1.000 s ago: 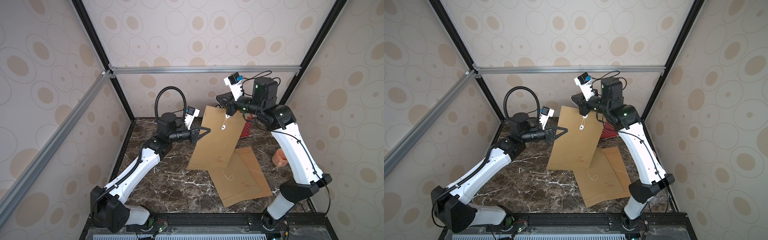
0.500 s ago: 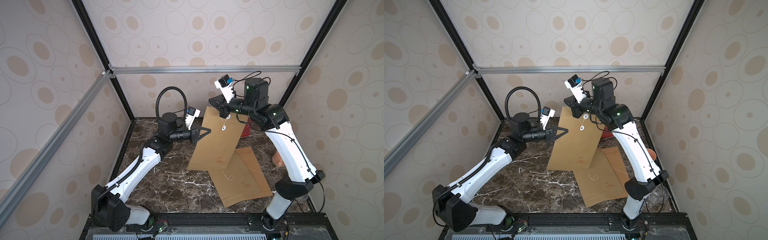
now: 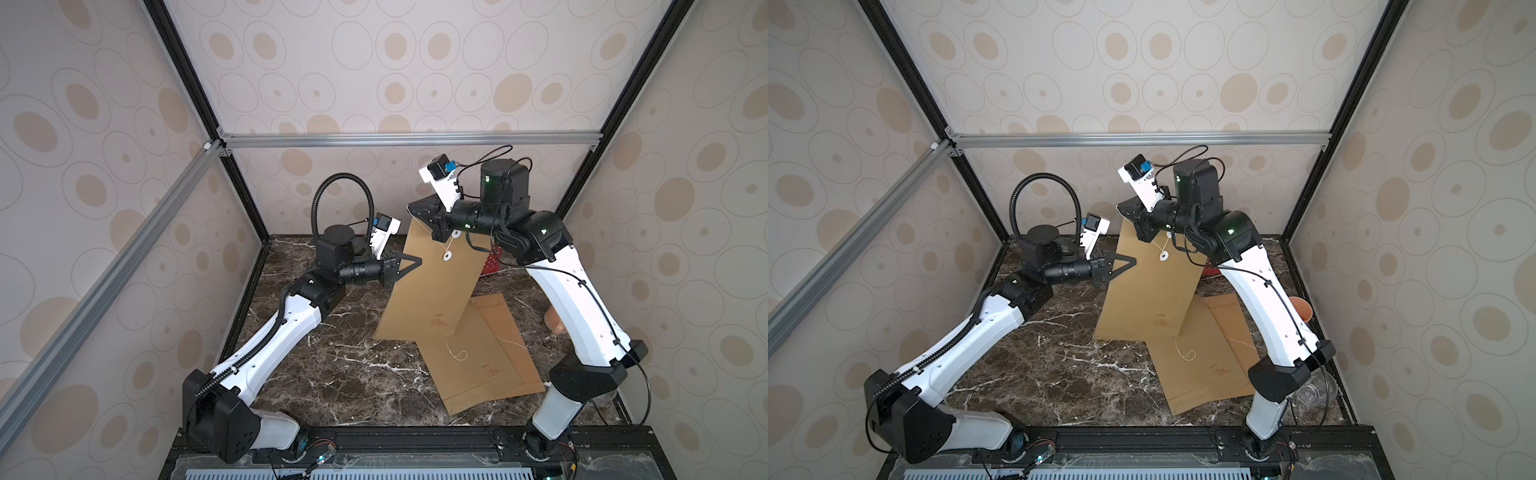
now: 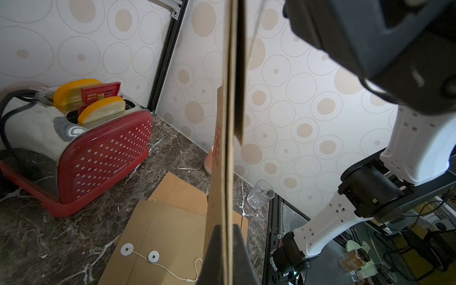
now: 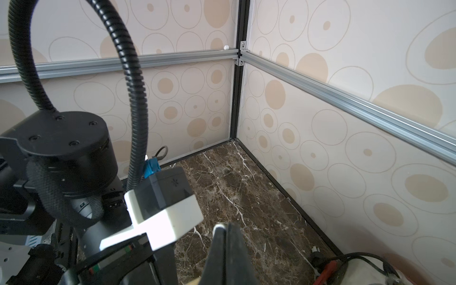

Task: Close the mouth of the file bag
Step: Close the file bag.

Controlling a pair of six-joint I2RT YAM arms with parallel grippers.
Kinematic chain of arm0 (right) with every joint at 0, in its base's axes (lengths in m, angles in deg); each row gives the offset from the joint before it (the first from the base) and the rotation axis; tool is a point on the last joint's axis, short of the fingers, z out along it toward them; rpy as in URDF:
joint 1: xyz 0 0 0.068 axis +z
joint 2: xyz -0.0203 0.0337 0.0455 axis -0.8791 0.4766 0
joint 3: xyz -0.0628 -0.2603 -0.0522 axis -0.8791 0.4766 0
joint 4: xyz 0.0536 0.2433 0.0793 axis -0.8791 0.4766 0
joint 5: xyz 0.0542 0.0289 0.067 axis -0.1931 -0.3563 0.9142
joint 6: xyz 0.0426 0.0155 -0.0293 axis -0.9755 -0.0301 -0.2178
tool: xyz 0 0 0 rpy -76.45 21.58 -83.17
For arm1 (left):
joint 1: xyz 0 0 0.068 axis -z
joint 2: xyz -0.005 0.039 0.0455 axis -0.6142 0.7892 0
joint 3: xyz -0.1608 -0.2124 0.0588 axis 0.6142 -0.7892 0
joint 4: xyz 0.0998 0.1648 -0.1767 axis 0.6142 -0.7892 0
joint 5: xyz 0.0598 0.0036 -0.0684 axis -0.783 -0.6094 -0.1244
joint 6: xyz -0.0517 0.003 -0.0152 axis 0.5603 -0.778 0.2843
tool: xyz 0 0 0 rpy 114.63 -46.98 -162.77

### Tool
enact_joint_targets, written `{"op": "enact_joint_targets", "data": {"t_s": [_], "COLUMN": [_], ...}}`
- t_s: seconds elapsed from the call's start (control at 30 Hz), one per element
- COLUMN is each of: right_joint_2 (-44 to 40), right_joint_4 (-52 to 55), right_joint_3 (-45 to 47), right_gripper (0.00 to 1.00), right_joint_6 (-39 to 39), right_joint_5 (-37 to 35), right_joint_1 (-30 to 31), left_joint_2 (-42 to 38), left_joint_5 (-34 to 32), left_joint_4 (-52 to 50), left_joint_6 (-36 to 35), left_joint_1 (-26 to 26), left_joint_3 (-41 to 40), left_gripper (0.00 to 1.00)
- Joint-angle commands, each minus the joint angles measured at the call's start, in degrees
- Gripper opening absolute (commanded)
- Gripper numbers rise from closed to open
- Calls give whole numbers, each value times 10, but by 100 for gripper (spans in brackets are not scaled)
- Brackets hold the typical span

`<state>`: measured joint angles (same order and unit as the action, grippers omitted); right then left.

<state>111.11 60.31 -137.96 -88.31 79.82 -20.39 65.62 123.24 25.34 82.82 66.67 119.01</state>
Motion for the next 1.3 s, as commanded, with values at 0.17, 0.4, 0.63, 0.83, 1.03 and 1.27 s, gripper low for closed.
{"op": "enact_joint_targets", "data": {"t_s": [0.17, 0.4, 0.63, 0.83, 1.03, 1.27], "right_joint_2": [-43, -81, -110, -185, -264, -332], "right_joint_4": [-36, -64, -77, -151, -181, -219], "right_joint_3": [82, 151, 199, 327, 432, 550], "right_gripper": [0, 0, 0, 0, 0, 0], "right_joint_6": [-4, -15, -30, -84, -87, -112], "right_joint_5": [-10, -15, -21, -65, -119, -150], "right_joint_1": [25, 26, 28, 27, 28, 28], "left_joint_2": [5, 10, 14, 4, 16, 13], "left_joint_5": [27, 40, 46, 46, 57, 55], "left_joint_4": [50, 95, 123, 129, 168, 185], "left_joint_6": [39, 77, 101, 104, 139, 152], "left_joint_1": [3, -4, -7, -9, -10, -10], "left_joint_3": [21, 11, 7, 4, -1, -5], "left_gripper": [0, 0, 0, 0, 0, 0]}}
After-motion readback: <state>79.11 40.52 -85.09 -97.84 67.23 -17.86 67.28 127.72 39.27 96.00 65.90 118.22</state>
